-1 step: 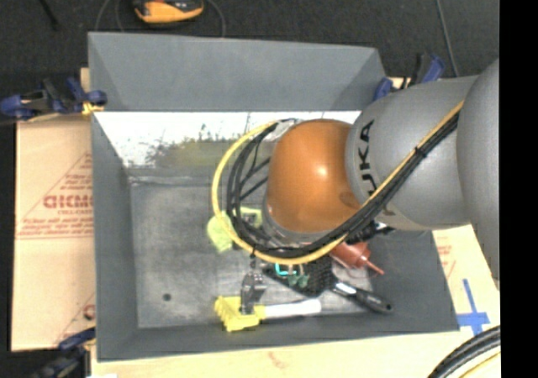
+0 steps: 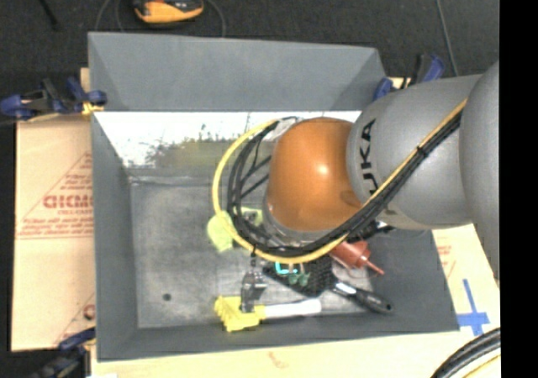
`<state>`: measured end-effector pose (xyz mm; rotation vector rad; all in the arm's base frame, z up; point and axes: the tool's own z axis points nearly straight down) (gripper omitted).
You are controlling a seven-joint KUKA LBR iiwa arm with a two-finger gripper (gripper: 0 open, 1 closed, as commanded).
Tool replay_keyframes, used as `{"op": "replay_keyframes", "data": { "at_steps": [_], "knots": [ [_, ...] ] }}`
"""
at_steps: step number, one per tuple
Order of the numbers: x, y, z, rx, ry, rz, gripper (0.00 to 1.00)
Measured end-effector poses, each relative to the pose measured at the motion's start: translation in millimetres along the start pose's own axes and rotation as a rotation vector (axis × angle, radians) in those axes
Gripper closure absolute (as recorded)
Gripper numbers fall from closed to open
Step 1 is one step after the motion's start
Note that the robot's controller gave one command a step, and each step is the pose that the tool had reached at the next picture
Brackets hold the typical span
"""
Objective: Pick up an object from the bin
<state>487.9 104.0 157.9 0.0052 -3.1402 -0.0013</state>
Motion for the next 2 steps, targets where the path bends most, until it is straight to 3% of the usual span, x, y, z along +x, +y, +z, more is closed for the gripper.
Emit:
{"op": "replay_keyframes", "data": {
  "at_steps": [1, 2],
  "knots": [
    [-20.2, -40, -11, -0.001, -0.004, 0.076, 0.0],
    [-10.9, -57, 31, 0.001, -0.013, 0.064, 0.0]
  ]
}}
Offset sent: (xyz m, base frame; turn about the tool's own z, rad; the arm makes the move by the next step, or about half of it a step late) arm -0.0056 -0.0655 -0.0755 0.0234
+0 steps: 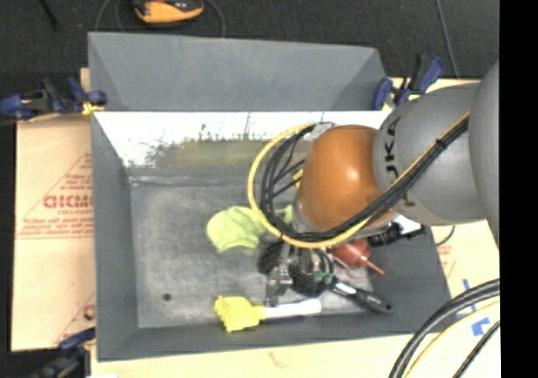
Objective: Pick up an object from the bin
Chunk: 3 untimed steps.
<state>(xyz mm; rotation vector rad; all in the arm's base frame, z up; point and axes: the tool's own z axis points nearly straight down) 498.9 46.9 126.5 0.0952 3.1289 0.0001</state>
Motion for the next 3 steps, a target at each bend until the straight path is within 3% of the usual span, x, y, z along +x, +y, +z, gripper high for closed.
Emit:
{"op": "replay_keyframes", "data": {
  "at_steps": [1, 2, 3],
  "knots": [
    [-16.4, -33, 40, -0.006, 0.003, 0.047, 0.0],
    [-9.9, -47, 47, -0.006, -0.022, -0.062, 0.0],
    [3.4, -50, 46, -0.003, -0.032, -0.186, 0.0]
  ]
}}
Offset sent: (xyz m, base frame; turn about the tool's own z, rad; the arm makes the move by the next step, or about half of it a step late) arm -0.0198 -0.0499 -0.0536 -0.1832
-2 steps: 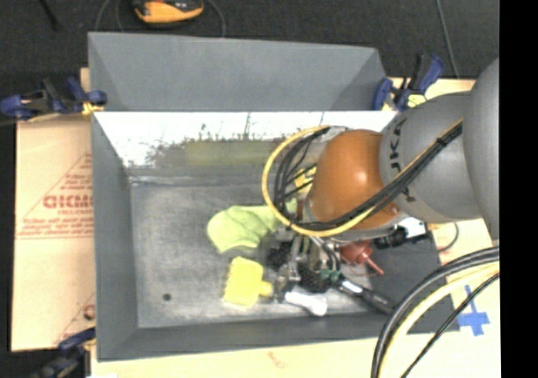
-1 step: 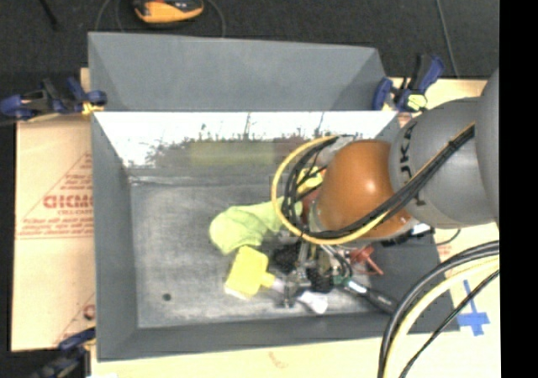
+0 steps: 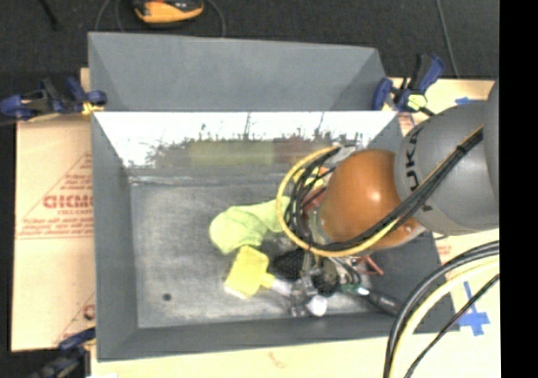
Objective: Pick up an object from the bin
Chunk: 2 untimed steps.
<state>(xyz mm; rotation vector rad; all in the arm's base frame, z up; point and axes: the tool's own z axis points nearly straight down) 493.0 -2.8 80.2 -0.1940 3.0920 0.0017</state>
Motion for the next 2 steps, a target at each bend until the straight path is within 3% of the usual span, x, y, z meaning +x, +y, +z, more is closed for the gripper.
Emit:
{"op": "replay_keyframes", "data": {
  "at_steps": [1, 2],
  "knots": [
    [-1.9, -18.6, 2.0, -0.009, 0.01, 0.351, 1.0],
    [-1.8, -18.7, 2.0, -0.009, 0.01, 0.352, 1.0]
  ]
}}
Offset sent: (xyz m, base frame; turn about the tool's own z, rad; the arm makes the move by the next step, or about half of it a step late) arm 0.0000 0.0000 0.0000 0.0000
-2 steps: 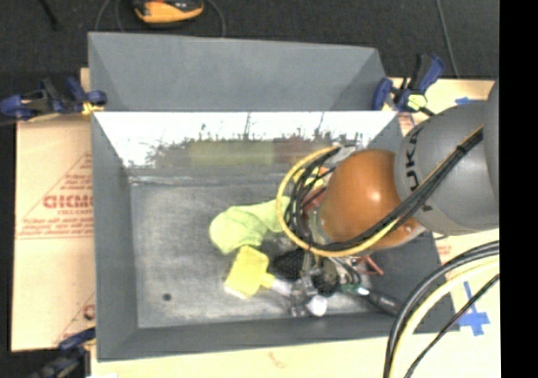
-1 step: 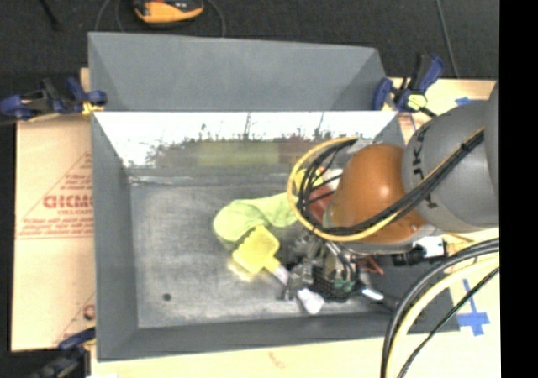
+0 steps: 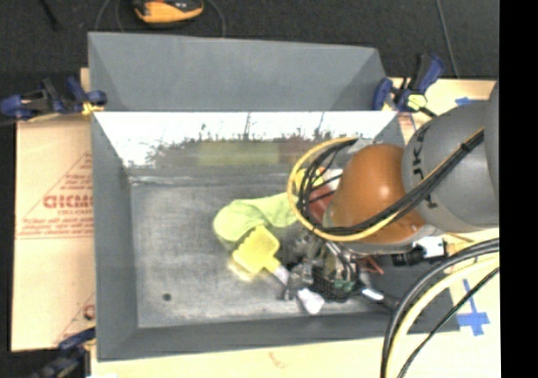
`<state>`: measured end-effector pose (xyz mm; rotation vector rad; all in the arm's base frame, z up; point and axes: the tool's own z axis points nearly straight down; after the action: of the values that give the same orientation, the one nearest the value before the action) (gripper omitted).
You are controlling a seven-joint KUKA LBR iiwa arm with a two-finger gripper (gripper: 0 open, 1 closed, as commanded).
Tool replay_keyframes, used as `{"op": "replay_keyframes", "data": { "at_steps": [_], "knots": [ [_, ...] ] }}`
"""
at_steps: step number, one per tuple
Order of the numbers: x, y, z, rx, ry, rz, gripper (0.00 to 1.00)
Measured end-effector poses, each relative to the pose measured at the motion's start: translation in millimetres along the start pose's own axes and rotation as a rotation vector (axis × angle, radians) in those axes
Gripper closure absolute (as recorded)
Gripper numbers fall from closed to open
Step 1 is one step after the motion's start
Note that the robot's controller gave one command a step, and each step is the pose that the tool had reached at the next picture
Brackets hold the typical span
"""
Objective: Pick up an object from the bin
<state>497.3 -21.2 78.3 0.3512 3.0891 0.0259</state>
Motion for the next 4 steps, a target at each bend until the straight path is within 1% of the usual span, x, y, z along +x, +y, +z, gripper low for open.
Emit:
{"op": "replay_keyframes", "data": {
  "at_steps": [1, 2, 3, 4],
  "knots": [
    [5.5, -7, -39, 0.017, 0.033, -0.027, 1.0],
    [-27.4, 4, -52, 0.017, 0.016, 0.028, 1.0],
    [-8.6, 1, -66, 0.021, 0.034, 0.028, 1.0],
    [-35.4, 8, -55, 0.017, 0.012, 0.044, 1.0]
  ]
}}
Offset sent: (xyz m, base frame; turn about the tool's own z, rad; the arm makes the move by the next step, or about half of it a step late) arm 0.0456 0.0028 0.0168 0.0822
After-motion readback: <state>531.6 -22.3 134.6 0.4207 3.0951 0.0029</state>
